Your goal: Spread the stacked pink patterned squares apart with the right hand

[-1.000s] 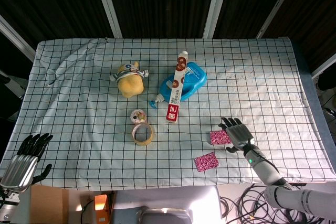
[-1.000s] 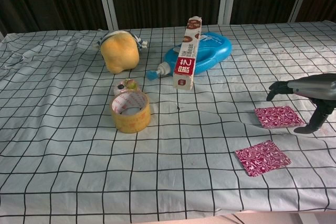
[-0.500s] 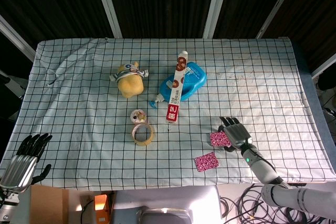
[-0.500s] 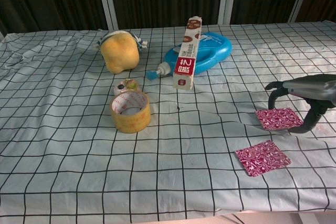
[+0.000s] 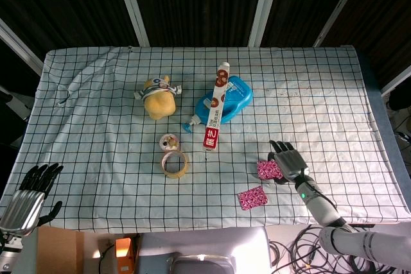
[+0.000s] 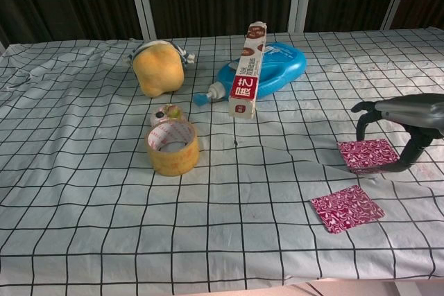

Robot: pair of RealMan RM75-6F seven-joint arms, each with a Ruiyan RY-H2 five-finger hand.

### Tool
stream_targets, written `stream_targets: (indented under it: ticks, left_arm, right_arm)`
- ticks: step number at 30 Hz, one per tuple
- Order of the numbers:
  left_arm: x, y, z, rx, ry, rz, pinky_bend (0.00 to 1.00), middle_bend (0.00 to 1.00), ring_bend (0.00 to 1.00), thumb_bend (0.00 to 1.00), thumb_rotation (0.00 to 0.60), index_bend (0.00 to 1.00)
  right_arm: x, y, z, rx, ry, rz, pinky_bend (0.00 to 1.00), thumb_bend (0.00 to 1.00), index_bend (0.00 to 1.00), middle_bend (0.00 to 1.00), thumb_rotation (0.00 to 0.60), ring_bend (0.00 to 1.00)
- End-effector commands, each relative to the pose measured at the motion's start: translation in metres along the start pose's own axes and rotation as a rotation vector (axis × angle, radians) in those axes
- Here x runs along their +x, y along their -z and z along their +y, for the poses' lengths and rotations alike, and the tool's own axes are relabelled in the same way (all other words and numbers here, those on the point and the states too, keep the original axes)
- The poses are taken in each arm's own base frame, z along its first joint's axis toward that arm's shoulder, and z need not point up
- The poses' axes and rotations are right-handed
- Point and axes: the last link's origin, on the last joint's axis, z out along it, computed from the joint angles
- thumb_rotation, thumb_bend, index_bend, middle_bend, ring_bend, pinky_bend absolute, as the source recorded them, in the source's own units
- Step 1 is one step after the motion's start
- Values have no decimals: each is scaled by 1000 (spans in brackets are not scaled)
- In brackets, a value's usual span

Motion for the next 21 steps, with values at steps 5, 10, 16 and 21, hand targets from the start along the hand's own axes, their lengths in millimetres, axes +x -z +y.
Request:
stream_targets:
  ticks: [5,10,16,21]
  left_arm:
    - [0,0,0,3,0,2,0,62,0,380,600,0]
    - [0,1,0,3,-1,4,0,63,0,381,600,0]
    - [0,1,1,0,-3,4,0,63,0,380,600,0]
    - [-1,0,2,-1,-3,3,0,63,0,381,600,0]
  right_arm:
    - [6,23,0,41,-10,59,92,192,522,0,600,0]
    - [0,54,4,90,23,79,91,191,519,0,600,0]
    - [-22,75,15,103,100,44,91,191,512,0,600,0]
    - [-39,73,21,74,160,23,91,191,501,0,600,0]
